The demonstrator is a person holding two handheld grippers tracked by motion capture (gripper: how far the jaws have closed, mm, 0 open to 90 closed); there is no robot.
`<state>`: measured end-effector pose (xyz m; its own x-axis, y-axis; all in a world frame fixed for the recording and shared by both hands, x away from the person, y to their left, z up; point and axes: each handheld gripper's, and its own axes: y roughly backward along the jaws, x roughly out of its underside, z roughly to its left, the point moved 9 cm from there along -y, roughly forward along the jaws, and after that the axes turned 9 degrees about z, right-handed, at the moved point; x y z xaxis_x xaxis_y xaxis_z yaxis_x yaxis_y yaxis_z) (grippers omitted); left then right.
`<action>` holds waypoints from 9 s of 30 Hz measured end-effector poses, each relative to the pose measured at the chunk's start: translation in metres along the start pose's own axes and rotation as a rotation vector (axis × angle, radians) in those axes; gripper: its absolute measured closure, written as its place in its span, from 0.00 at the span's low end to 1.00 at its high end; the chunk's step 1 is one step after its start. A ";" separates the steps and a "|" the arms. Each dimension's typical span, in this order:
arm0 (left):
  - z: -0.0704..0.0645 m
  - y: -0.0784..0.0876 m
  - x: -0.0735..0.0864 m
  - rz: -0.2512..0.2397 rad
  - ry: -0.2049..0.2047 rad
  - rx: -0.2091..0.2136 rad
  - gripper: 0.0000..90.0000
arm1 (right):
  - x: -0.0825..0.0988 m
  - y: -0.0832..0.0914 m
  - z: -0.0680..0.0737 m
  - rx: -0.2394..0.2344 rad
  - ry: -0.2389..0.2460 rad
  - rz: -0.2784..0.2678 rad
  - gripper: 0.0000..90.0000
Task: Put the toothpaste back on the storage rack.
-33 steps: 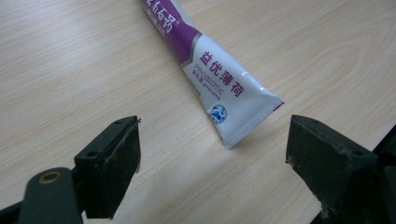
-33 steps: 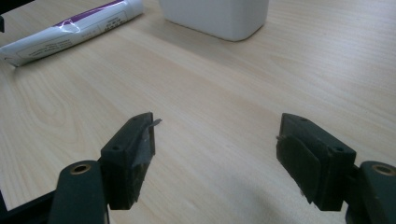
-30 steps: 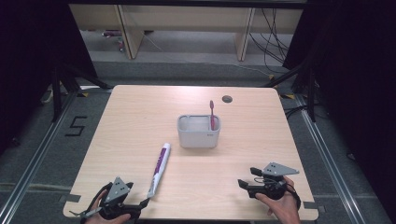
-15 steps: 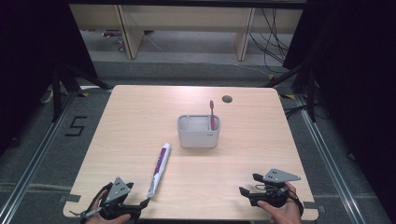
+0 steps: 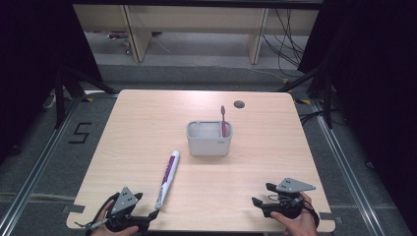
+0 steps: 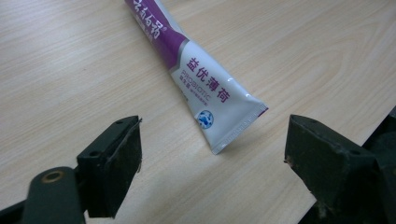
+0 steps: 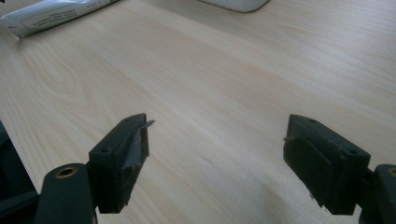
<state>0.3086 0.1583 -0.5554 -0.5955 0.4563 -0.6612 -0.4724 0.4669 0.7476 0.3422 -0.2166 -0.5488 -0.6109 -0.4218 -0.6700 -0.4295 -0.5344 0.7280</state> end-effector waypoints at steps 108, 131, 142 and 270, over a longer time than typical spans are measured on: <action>0.039 -0.018 -0.015 0.052 -0.043 -0.052 0.99 | 0.002 -0.005 0.002 -0.012 0.029 0.022 0.28; 0.086 -0.027 -0.031 0.065 0.034 -0.125 0.99 | 0.002 -0.006 0.001 -0.014 0.023 0.023 0.28; 0.096 -0.036 -0.044 0.074 0.039 -0.140 0.99 | 0.002 -0.005 0.002 -0.016 0.023 0.026 0.28; 0.127 -0.095 -0.144 0.158 0.250 -0.239 0.51 | 0.001 -0.006 0.004 -0.032 0.014 0.021 0.28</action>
<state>0.5218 0.1450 -0.5389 -0.7994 0.2953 -0.5232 -0.4828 0.2026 0.8520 0.3414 -0.2114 -0.5531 -0.6102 -0.4427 -0.6570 -0.3950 -0.5489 0.7367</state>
